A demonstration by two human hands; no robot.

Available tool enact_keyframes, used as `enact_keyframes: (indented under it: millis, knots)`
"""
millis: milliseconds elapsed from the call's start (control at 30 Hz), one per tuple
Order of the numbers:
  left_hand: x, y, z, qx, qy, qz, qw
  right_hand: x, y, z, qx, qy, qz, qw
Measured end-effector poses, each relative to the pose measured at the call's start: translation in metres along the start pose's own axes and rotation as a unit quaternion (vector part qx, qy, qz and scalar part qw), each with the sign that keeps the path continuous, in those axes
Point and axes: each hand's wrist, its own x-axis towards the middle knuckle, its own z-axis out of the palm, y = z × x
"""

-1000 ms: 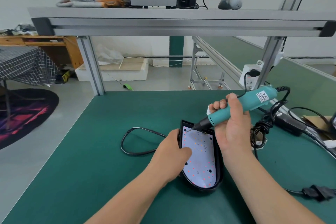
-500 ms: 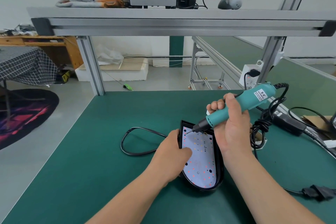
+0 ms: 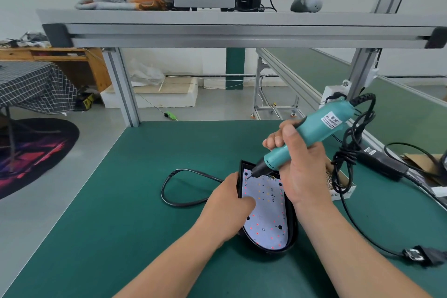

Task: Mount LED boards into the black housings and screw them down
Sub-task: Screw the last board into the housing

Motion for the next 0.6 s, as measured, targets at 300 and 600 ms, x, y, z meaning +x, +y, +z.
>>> enact_keyframes:
  millis: [300, 600]
  knots:
    - [0.0013, -0.0012, -0.0028, -0.007, 0.002, 0.008, 1.000, 0.0004, 0.0035, 0.0085, -0.044, -0.075, 0.035, 0.996]
    - [0.0013, 0.0013, -0.0033, -0.021, -0.010, 0.005, 1.000, -0.0055, -0.0013, 0.0071, -0.051, -0.113, 0.048, 0.991]
